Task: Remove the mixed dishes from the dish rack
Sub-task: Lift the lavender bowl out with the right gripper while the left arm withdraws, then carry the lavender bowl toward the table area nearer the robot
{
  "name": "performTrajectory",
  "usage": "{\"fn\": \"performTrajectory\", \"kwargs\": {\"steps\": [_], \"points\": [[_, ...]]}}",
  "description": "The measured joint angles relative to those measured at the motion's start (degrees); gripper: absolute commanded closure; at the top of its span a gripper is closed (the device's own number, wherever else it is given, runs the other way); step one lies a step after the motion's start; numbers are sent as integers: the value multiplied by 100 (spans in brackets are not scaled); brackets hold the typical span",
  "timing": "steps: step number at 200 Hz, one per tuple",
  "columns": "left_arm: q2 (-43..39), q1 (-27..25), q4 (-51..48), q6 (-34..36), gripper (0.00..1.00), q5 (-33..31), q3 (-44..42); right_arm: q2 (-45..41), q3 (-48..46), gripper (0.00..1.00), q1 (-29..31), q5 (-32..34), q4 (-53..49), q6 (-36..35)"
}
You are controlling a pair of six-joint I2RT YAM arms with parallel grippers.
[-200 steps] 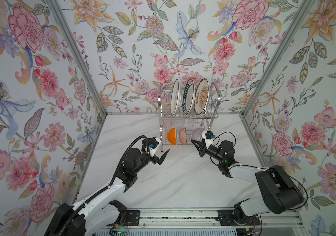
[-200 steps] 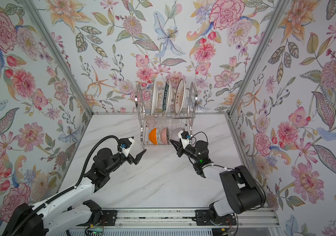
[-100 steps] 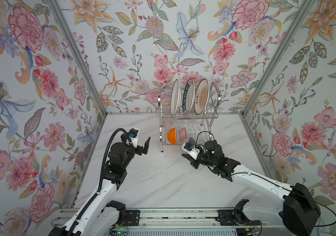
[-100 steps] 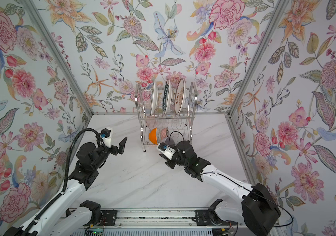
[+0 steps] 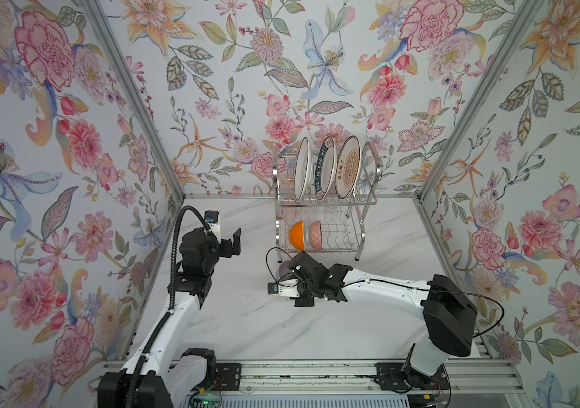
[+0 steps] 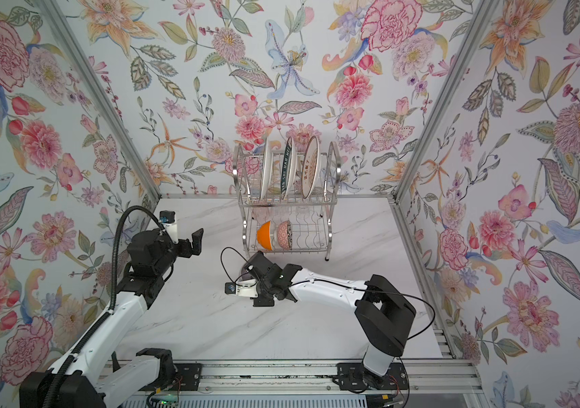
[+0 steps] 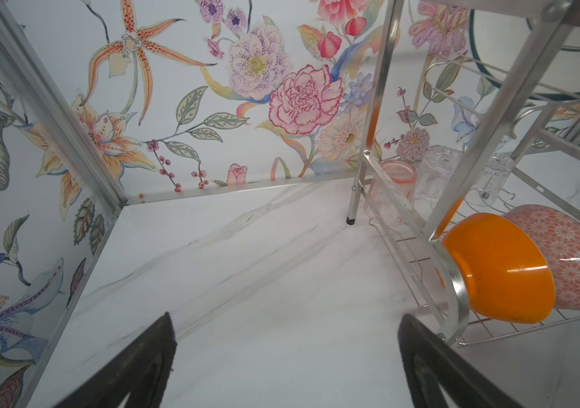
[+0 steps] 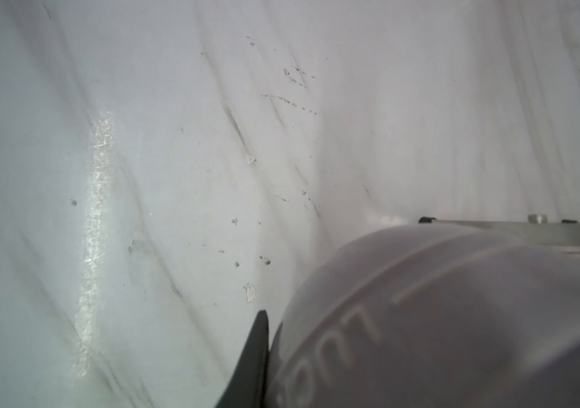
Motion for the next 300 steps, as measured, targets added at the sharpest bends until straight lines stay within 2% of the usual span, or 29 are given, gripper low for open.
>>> {"fn": "performTrajectory", "kwargs": {"steps": [33, 86, 199, 266, 300], "points": [[251, 243, -55, -140, 1, -57, 81, 490, 527, 100, 144, 133, -367, -339], [295, 293, 339, -227, 1, -197, -120, 1244, 1213, 100, 319, 442, -730, -448], [448, 304, 501, -223, 1, -192, -205, 1963, 1703, 98, 402, 708, -841, -470], [470, 304, 560, -232, 1, -170, -269, 1982, 1703, 88, 442, 743, -835, -468], [470, 304, 557, -251, 1, -129, -269, 1980, 1703, 79, 485, 745, -809, -457]]}}
